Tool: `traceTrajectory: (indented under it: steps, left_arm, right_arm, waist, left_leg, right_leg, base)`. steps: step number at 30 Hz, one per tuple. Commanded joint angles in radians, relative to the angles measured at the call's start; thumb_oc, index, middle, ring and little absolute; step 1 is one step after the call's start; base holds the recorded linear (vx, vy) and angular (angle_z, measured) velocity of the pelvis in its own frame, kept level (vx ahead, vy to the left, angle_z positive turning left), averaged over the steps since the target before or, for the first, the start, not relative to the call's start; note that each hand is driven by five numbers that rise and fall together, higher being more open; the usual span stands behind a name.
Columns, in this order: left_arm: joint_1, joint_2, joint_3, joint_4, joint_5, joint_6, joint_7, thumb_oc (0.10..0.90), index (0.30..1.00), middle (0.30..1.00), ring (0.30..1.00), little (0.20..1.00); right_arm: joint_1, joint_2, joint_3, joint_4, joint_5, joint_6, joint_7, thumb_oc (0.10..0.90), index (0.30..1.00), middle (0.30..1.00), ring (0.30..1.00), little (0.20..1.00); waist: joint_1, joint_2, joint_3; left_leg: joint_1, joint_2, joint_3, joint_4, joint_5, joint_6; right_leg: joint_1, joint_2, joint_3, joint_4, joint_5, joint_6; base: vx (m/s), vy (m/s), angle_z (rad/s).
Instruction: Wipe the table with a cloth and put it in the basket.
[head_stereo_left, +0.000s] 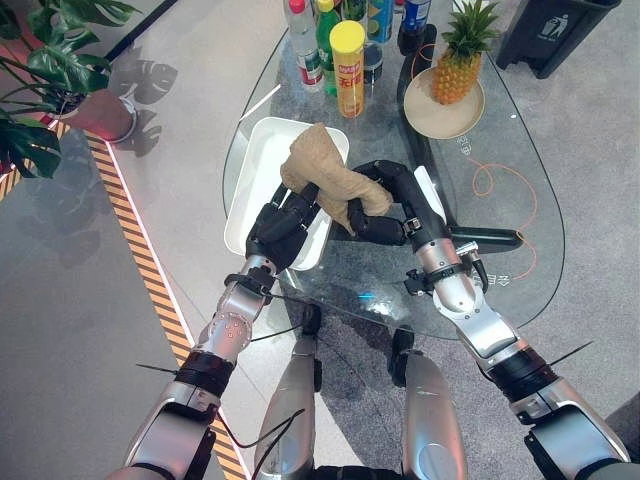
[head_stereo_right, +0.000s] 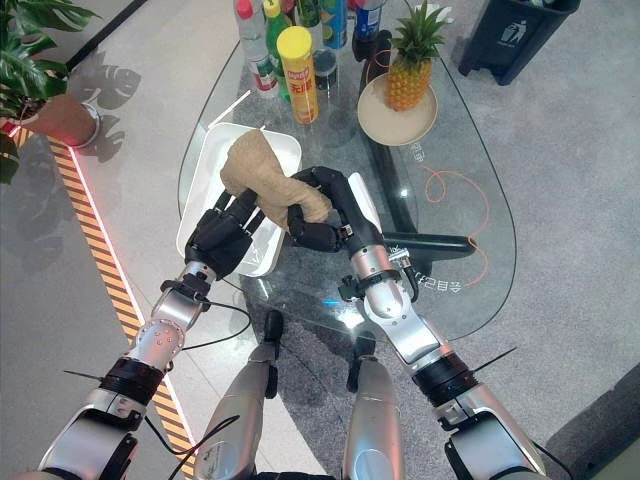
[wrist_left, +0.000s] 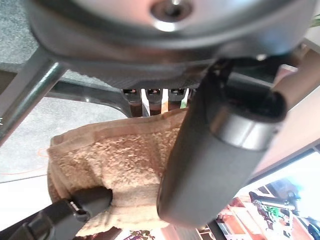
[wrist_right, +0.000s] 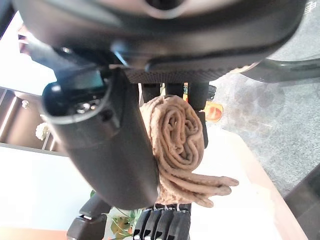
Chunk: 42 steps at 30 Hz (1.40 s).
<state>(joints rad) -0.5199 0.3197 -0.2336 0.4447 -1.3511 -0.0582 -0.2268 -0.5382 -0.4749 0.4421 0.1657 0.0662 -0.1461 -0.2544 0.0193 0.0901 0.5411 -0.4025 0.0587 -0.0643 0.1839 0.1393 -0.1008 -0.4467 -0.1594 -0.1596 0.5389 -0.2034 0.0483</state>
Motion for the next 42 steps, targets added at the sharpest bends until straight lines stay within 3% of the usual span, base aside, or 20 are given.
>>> traceTrajectory:
  steps: [1, 19, 26, 38, 39, 40, 41, 42]
  left_arm:
    - [-0.105, 0.011, 0.067, -0.187, -0.054, -0.089, -0.090, 0.800, 0.900, 0.900, 0.900, 0.900]
    - [-0.122, 0.028, 0.056, -0.221, -0.048, 0.017, -0.186, 0.800, 0.900, 0.900, 0.900, 0.900]
    - [-0.124, 0.035, 0.036, -0.229, -0.030, 0.065, -0.196, 0.800, 0.900, 0.900, 0.900, 0.900]
    - [-0.133, 0.042, 0.005, -0.227, -0.032, 0.065, -0.179, 0.800, 0.900, 0.900, 0.900, 0.900]
    - [-0.131, 0.040, 0.003, -0.228, -0.026, 0.065, -0.176, 0.679, 0.796, 0.796, 0.796, 0.779]
    - [-0.130, 0.041, 0.002, -0.227, -0.021, 0.067, -0.174, 0.679, 0.796, 0.796, 0.796, 0.779]
    - [-0.131, 0.043, 0.000, -0.226, -0.016, 0.066, -0.169, 0.361, 0.524, 0.524, 0.524, 0.461]
    - [-0.132, 0.043, -0.003, -0.226, -0.015, 0.062, -0.163, 0.100, 0.300, 0.300, 0.300, 0.200]
  right_arm:
    - [-0.154, 0.047, -0.002, -0.240, 0.020, -0.086, 0.009, 0.100, 0.300, 0.300, 0.300, 0.200]
    - [-0.148, 0.028, 0.006, -0.158, 0.005, 0.029, -0.038, 0.100, 0.300, 0.300, 0.300, 0.200]
    - [-0.154, 0.028, 0.018, -0.162, -0.005, 0.024, -0.024, 0.100, 0.300, 0.300, 0.300, 0.200]
    - [-0.182, 0.021, 0.036, -0.200, 0.005, 0.022, 0.002, 0.100, 0.300, 0.300, 0.300, 0.200]
    - [-0.181, 0.021, 0.040, -0.202, 0.002, 0.018, 0.003, 0.100, 0.300, 0.300, 0.300, 0.200]
    - [-0.181, 0.019, 0.042, -0.204, 0.002, 0.018, 0.003, 0.100, 0.300, 0.300, 0.300, 0.200]
    - [-0.183, 0.019, 0.043, -0.205, 0.003, 0.019, 0.003, 0.100, 0.300, 0.300, 0.300, 0.200]
    - [-0.185, 0.019, 0.043, -0.205, 0.001, 0.018, 0.004, 0.100, 0.300, 0.300, 0.300, 0.200]
  waist:
    - [-0.030, -0.081, -0.021]
    - [-0.033, -0.078, -0.021]
    - [-0.034, -0.075, -0.021]
    - [-0.036, -0.072, -0.021]
    - [-0.035, -0.072, -0.021]
    - [-0.035, -0.072, -0.021]
    - [-0.035, -0.071, -0.021]
    - [-0.035, -0.071, -0.021]
  left_leg:
    - [0.028, -0.068, 0.097, 0.159, -0.172, 0.034]
    - [0.044, -0.077, 0.098, 0.138, -0.176, 0.043]
    - [0.049, -0.082, 0.096, 0.135, -0.179, 0.047]
    - [0.050, -0.090, 0.095, 0.128, -0.182, 0.050]
    - [0.051, -0.090, 0.095, 0.128, -0.182, 0.051]
    - [0.051, -0.090, 0.094, 0.129, -0.183, 0.050]
    - [0.051, -0.091, 0.094, 0.129, -0.183, 0.051]
    - [0.052, -0.092, 0.094, 0.127, -0.182, 0.051]
  right_leg:
    - [0.123, 0.054, 0.016, -0.228, 0.130, -0.018]
    - [0.114, 0.048, 0.020, -0.229, 0.139, -0.009]
    - [0.113, 0.048, 0.023, -0.229, 0.142, -0.006]
    - [0.106, 0.049, 0.027, -0.230, 0.145, -0.002]
    - [0.107, 0.049, 0.026, -0.230, 0.144, -0.003]
    - [0.106, 0.048, 0.025, -0.229, 0.144, -0.003]
    - [0.106, 0.049, 0.025, -0.229, 0.144, -0.003]
    - [0.106, 0.049, 0.024, -0.229, 0.145, -0.003]
  base:
    - [0.00, 0.000, 0.00]
    - [0.00, 0.000, 0.00]
    - [0.00, 0.000, 0.00]
    - [0.00, 0.000, 0.00]
    - [0.00, 0.000, 0.00]
    - [0.00, 0.000, 0.00]
    - [0.00, 0.000, 0.00]
    - [0.00, 0.000, 0.00]
